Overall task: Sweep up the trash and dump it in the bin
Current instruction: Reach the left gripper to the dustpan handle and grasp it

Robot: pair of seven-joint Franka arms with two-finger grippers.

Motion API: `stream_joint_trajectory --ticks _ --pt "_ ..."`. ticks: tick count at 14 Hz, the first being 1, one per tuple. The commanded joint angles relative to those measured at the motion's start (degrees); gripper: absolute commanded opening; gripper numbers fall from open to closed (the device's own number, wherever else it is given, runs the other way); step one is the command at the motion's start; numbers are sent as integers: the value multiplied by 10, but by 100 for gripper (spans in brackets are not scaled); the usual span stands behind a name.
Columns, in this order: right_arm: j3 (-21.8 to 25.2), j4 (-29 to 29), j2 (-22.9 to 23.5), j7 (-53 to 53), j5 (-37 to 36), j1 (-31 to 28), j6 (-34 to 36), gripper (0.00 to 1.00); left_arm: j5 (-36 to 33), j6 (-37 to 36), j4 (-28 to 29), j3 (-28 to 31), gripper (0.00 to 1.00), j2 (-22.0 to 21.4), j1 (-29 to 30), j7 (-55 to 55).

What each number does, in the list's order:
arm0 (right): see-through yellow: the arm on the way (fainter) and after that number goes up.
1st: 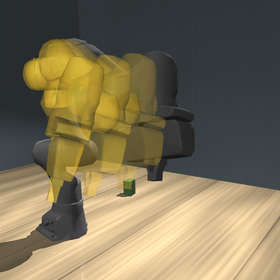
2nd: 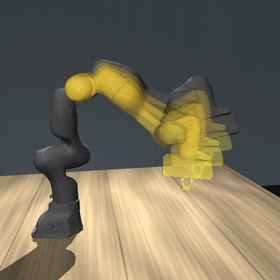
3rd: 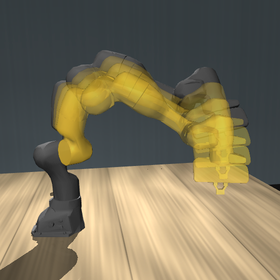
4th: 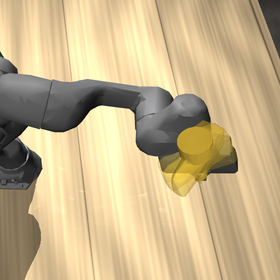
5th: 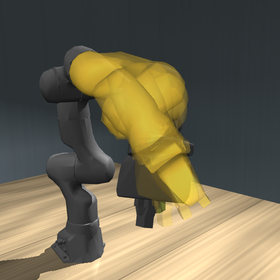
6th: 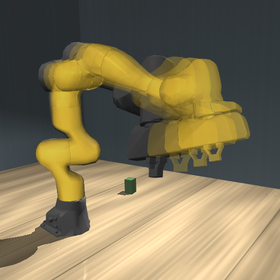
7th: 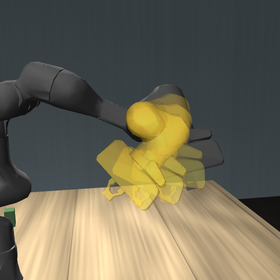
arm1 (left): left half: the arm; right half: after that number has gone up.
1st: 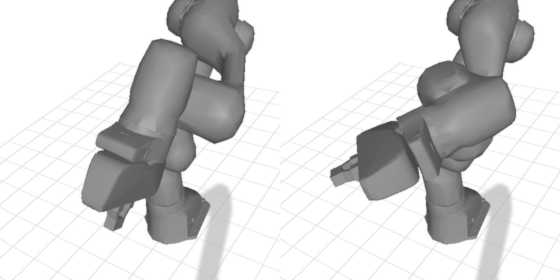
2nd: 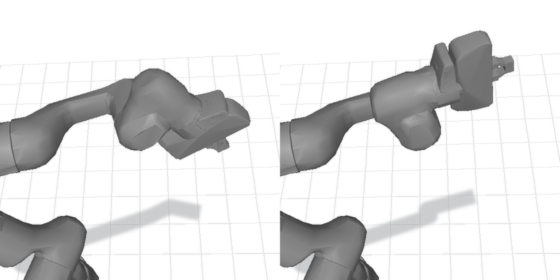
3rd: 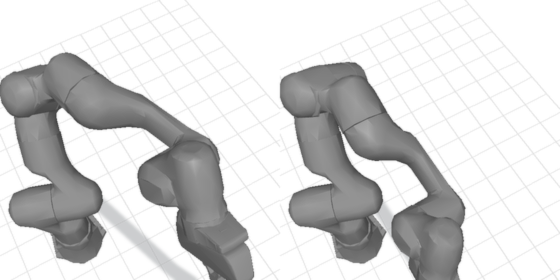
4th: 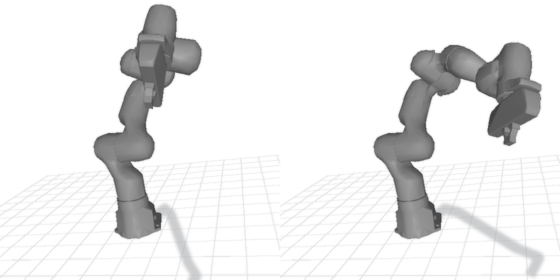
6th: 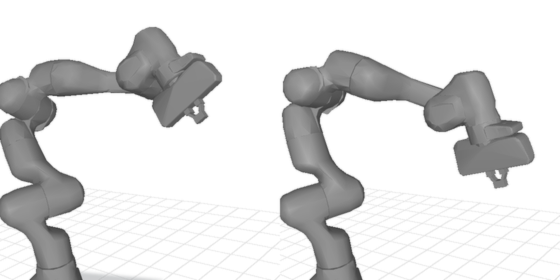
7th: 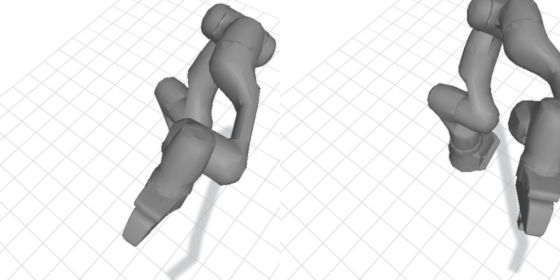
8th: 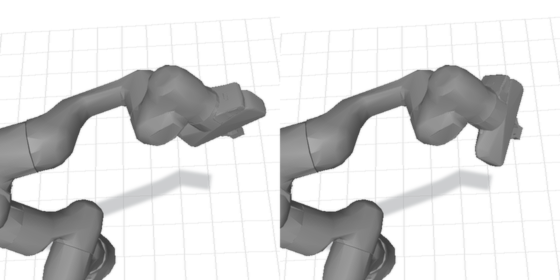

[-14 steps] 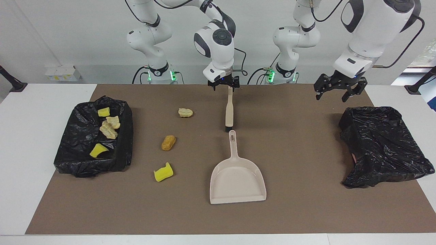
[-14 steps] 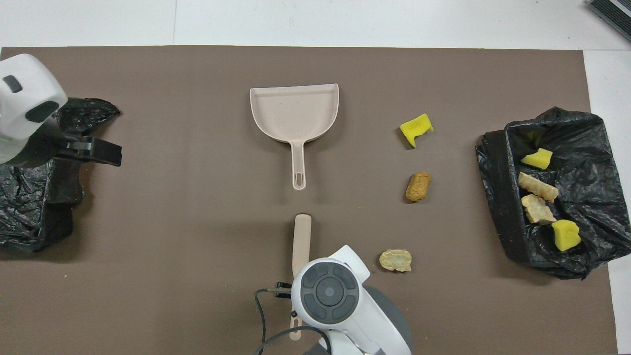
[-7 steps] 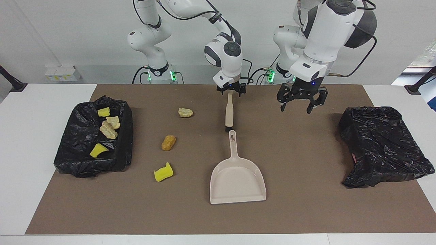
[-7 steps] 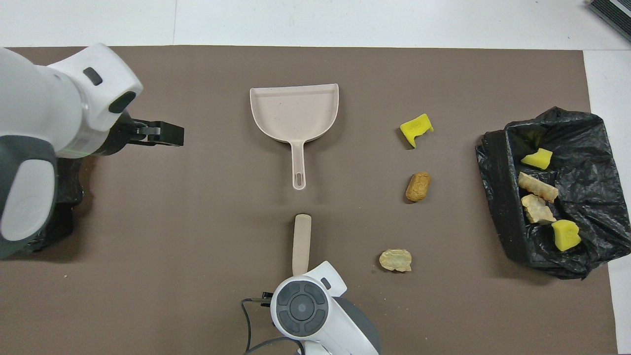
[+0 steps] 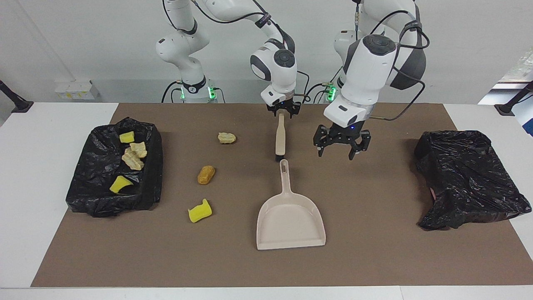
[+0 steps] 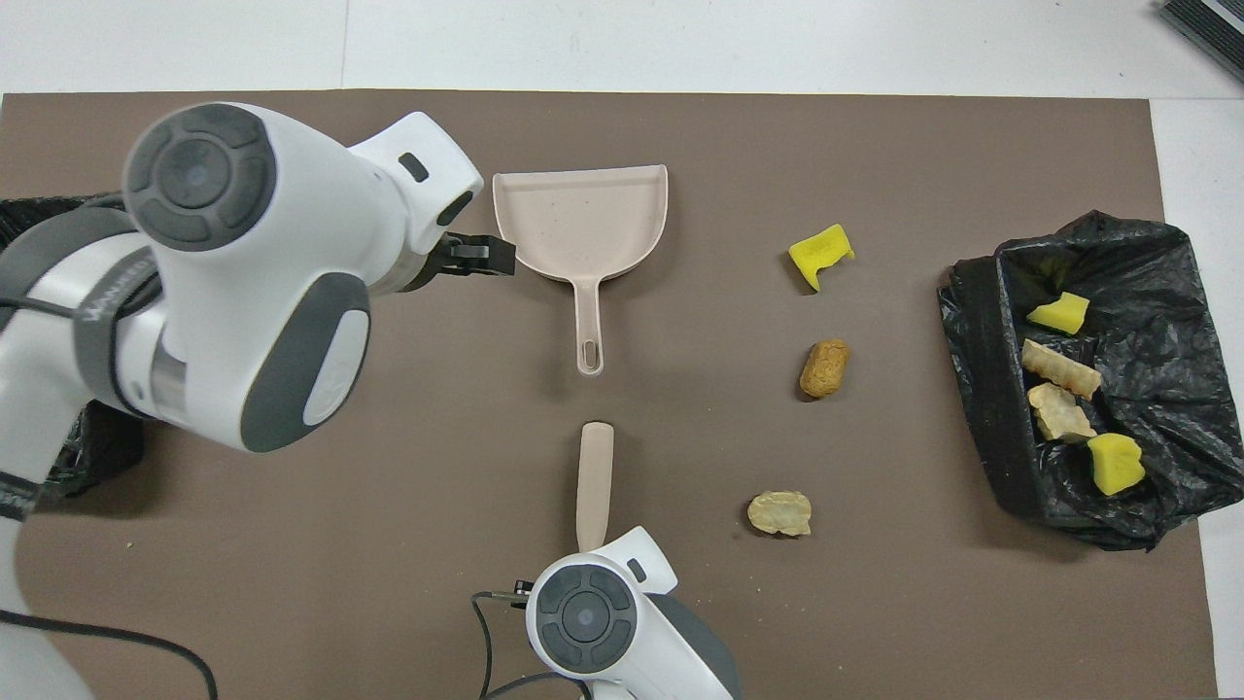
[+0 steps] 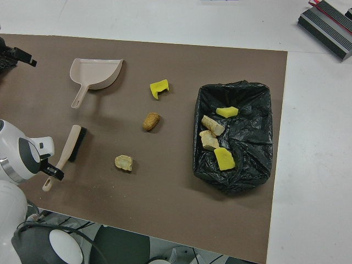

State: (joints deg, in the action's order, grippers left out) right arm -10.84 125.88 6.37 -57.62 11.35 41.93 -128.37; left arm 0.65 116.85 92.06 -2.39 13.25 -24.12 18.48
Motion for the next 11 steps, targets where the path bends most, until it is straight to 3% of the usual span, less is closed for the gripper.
stream_joint_trajectory --ticks 1,5,9,11 --pt "1 6 -26 -12 3 3 4 0 -5 48 0 10 100 33 -30 45" --pt "6 20 -93 -11 -2 -24 93 0 -5 78 1 10 100 72 -55 73" --pt "6 123 -177 -13 -35 -60 110 0 -5 113 5 10 100 99 -77 90" --pt "6 144 -196 -39 -82 -81 143 0 -6 126 1 11 100 127 -94 96"
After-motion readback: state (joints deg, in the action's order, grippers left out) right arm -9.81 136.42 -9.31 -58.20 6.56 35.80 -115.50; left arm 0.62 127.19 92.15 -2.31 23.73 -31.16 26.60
